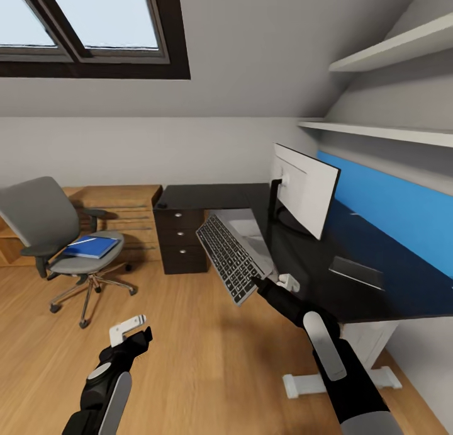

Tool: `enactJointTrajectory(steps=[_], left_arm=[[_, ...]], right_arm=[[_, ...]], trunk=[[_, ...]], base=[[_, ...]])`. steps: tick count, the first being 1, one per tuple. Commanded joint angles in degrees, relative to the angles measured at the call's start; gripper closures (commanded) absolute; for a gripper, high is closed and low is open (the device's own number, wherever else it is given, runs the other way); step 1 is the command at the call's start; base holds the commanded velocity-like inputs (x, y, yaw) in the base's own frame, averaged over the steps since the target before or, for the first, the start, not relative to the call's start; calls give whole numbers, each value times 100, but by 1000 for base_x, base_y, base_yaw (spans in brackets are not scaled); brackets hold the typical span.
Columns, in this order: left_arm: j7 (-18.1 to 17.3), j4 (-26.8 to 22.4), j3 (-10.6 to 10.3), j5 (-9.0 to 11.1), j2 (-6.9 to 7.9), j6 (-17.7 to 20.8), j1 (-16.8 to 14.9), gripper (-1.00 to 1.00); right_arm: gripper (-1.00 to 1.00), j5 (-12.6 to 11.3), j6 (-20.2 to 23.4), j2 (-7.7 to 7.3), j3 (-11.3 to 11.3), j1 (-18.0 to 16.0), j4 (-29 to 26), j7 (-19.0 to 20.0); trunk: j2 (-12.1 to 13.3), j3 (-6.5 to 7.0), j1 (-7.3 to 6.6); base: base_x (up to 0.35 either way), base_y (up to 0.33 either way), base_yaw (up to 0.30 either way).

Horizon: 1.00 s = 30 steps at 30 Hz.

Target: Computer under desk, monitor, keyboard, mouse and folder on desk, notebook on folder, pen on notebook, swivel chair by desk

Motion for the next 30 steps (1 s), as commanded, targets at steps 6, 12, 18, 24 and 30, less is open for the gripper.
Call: enactJointTrajectory(steps=[6, 12, 18, 24, 30], left_arm=[[36, -4, 4, 59, -2, 13, -4, -100], [39, -4, 11, 59, -2, 18, -4, -100], [44, 2, 6, 52, -2, 19, -4, -100], [45, 22, 3, 50, -2, 16, -4, -100], [57, 76, -2, 55, -2, 5, -4, -100]], right_arm=[[100, -20, 26, 2, -10, -4, 33, 12], [100, -19, 26, 2, -10, -4, 41, 13], [100, -19, 19, -3, -10, -4, 44, 13], [100, -26, -68, 5, -128, -4, 26, 124], [100, -12, -548, 31, -139, -6, 185, 138]], trunk=[[-3, -6, 3], [-3, -6, 3], [-3, -6, 3], [-3, -6, 3], [-3, -6, 3]], base=[[303, 212, 0], [303, 212, 0], [303, 212, 0], [303, 207, 0], [306, 178, 0]])
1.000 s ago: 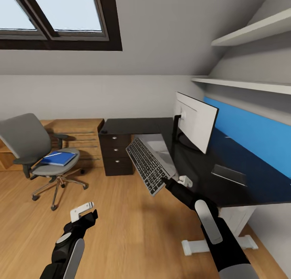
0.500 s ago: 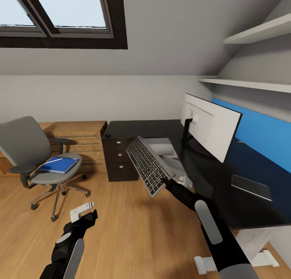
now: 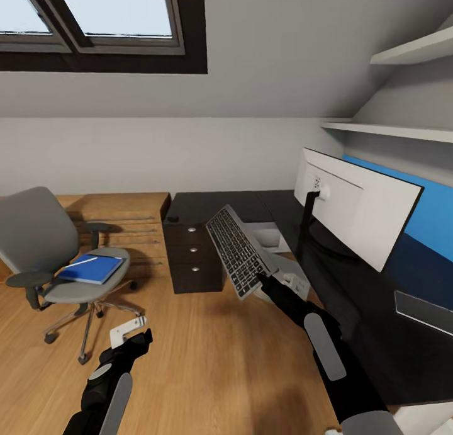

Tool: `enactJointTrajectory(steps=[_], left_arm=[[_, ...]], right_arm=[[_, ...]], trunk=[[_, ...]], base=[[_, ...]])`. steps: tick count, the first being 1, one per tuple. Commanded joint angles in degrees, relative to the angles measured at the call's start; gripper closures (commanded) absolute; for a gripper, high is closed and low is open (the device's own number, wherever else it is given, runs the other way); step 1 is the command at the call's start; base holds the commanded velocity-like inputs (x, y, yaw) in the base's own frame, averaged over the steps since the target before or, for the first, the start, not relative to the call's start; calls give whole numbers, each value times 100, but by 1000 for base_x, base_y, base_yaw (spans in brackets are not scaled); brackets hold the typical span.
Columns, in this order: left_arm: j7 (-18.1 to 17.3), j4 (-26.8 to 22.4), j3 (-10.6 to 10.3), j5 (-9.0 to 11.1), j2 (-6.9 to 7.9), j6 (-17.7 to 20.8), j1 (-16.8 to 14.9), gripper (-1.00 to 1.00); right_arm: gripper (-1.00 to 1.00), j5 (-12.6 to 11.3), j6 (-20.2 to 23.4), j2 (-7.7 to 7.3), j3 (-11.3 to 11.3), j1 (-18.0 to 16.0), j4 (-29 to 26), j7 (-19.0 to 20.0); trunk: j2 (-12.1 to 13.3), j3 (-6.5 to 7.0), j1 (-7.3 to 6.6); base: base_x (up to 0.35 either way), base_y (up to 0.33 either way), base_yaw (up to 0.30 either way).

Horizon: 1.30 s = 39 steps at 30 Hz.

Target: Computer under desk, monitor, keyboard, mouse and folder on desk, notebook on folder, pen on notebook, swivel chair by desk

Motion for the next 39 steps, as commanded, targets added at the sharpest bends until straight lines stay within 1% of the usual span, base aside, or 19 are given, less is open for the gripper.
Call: enactJointTrajectory(steps=[1, 5, 10, 12, 13, 14, 15, 16, 17, 19, 20, 21, 23, 24, 26, 27, 29, 32, 39], left_arm=[[38, 18, 1, 58, -2, 11, -4, -100], [39, 56, -8, 55, -7, -3, -4, -100], [38, 66, -16, 55, -10, -5, -4, -100], [37, 69, -18, 54, -10, -5, -4, -100], [35, 70, -19, 54, -11, -5, -4, -100], [34, 71, -19, 54, -11, -5, -4, -100], [36, 71, -19, 54, -11, -5, -4, -100], [35, 72, -19, 54, -11, -5, -4, -100], [34, 72, -20, 54, -11, -5, -4, -100], [34, 72, -24, 54, -11, -5, -4, -100], [33, 72, -26, 54, -12, -7, -4, -100], [33, 72, -27, 54, -14, -9, -4, -100], [25, 72, -29, 61, -19, -14, -4, -100], [25, 72, -29, 61, -19, -14, -4, -100], [24, 72, -29, 62, -14, -14, -4, -100], [24, 72, -29, 59, -12, -14, -4, -100], [24, 72, -29, 56, -11, -14, -4, -100], [24, 72, -29, 56, -11, -14, -4, -100], [24, 72, -29, 63, -11, -9, -4, -100]], right_arm=[[100, -58, -82, 6, -1, -6, 88, -11], [100, -69, -309, 19, -2, -25, 427, -253], [100, -91, -536, 56, -55, -35, 530, -435], [100, -157, -567, 103, -78, -36, 540, -478], [100, -281, -579, 130, -108, -37, 544, -515], [100, -476, -585, 147, -143, -37, 547, -561], [100, -601, -584, 151, -156, -37, 548, -587], [100, -892, -582, 156, -175, -37, 549, -651], [100, -1055, -580, 157, -182, -37, 549, -689], [100, -1780, -568, 155, -196, -37, 552, -892], [100, -2674, -554, 147, -180, -37, 557, -1194], [100, -2825, -552, 146, -177, -37, 558, -1246], [100, -3451, -569, 159, -153, -37, 551, -1482], [100, -3454, -575, 161, -138, -37, 544, -1486], [100, -3431, -608, 170, -7, -37, 546, -1495], [100, -3414, -636, 177, 258, -37, 521, -1457], [100, -3449, -635, 190, 316, -37, 511, -1412], [100, -3483, -571, 233, 335, -30, 541, -1177], [100, -3485, -602, 241, 342, -27, 551, -1135]], trunk=[[-3, -6, 3], [-3, -6, 3], [-3, -6, 3], [-3, -6, 3], [-3, -6, 3], [-3, -6, 3], [-3, -6, 3], [-3, -6, 3], [-3, -6, 3], [-3, -6, 3], [-3, -6, 3], [-3, -6, 3], [-3, -6, 3], [-3, -6, 3], [-3, -6, 3], [-3, -6, 3], [-3, -6, 3], [-3, -6, 3], [-3, -6, 3]], base=[[315, 114, 0], [323, 38, 0], [329, 8, 0], [330, 2, 0], [330, 1, 0], [330, 1, 0], [331, 1, 0], [331, 0, 0], [331, 0, 0], [331, 0, 0], [331, 0, 0], [331, 0, 0], [331, 18, 0], [331, 46, 0], [331, 70, 0], [331, 106, 0], [331, 110, 0], [331, 114, 0], [331, 134, 0]])
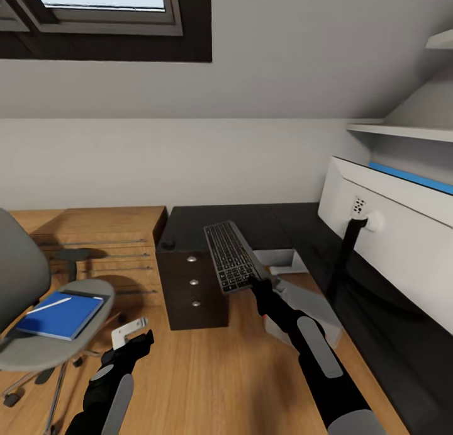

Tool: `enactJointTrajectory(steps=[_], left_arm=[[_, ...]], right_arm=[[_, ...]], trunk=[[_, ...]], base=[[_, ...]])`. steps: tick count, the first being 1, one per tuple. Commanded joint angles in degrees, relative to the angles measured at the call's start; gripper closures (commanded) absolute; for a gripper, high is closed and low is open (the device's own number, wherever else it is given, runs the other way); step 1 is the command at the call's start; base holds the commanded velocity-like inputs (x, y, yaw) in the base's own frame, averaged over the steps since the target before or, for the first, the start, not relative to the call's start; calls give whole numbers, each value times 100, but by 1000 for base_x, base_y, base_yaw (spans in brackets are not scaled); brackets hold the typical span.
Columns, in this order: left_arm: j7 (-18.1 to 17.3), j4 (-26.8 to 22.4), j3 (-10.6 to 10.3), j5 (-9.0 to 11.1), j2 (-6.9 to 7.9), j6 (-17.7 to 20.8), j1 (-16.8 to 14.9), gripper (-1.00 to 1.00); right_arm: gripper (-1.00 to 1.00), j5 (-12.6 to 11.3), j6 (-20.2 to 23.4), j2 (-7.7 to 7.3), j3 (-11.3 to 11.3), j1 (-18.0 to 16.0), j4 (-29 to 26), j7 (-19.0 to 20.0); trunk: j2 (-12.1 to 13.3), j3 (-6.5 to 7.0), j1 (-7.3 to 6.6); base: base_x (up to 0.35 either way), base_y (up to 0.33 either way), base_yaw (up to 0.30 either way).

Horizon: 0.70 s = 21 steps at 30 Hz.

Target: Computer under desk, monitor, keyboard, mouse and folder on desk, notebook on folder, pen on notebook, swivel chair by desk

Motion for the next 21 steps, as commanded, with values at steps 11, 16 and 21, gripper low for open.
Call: enactJointTrajectory(steps=[11, 16, 21], left_arm=[[36, -7, 3, 60, -5, 38, -4, -100], [36, -7, 3, 60, -7, 37, -4, -100], [33, -20, 3, 60, -10, 33, -4, -100]], right_arm=[[100, -275, -10, 2, -8, 1, 2, -7], [100, -280, -9, 6, -3, 2, 77, 181], [100, -279, -30, 184, 9, -2, 540, 243]], trunk=[[-3, -6, 4], [-3, -6, 4], [-3, -6, 4]], base=[[329, 161, 0], [326, 171, 0], [326, 171, 0]])
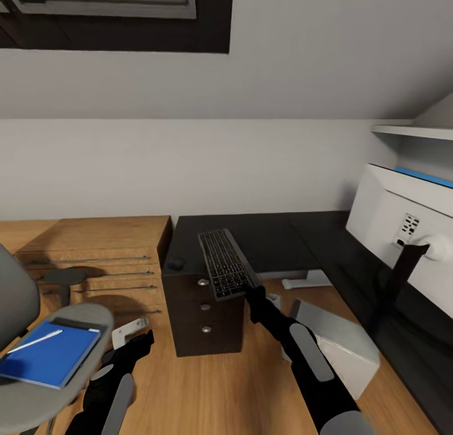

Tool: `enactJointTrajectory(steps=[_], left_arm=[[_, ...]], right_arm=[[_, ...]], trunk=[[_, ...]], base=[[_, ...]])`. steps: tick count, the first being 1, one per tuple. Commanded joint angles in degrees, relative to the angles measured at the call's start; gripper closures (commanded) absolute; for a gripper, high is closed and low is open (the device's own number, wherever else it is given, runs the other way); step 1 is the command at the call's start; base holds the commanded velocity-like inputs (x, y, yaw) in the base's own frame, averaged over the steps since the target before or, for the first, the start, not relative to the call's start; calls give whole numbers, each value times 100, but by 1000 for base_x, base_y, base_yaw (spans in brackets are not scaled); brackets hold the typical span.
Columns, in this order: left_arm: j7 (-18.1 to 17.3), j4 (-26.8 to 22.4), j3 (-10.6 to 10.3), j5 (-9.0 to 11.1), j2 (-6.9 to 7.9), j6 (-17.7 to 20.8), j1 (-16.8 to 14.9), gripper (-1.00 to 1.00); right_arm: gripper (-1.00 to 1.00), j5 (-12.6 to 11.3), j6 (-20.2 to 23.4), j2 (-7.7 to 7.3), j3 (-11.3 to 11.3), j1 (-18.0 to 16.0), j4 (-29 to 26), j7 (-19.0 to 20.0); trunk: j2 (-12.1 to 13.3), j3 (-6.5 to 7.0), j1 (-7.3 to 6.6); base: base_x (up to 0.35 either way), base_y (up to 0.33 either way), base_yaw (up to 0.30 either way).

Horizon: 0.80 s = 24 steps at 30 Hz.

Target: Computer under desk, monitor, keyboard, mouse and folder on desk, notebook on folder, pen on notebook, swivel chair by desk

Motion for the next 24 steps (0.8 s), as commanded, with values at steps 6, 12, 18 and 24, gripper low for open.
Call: enactJointTrajectory(steps=[6, 12, 18, 24], left_arm=[[33, -21, -4, 60, -6, 11, 3, -100], [29, -21, -6, 60, -8, 22, 10, -100], [29, -37, -8, 71, -16, 44, 6, -100], [52, -436, -7, 93, -112, 46, 7, -100]], right_arm=[[100, -62, -412, 229, 3, -7, 168, -35], [100, -63, -548, 229, 4, -8, 181, -34], [100, -63, -774, 229, 5, -8, 191, -44], [100, -63, -793, 229, 12, -8, 241, -60]], trunk=[[-4, -6, 3], [-4, -6, 3], [-4, -6, 3], [-204, -96, 113]], base=[[326, 171, 0], [326, 165, 0], [228, 23, 0], [17, 1, 0]])
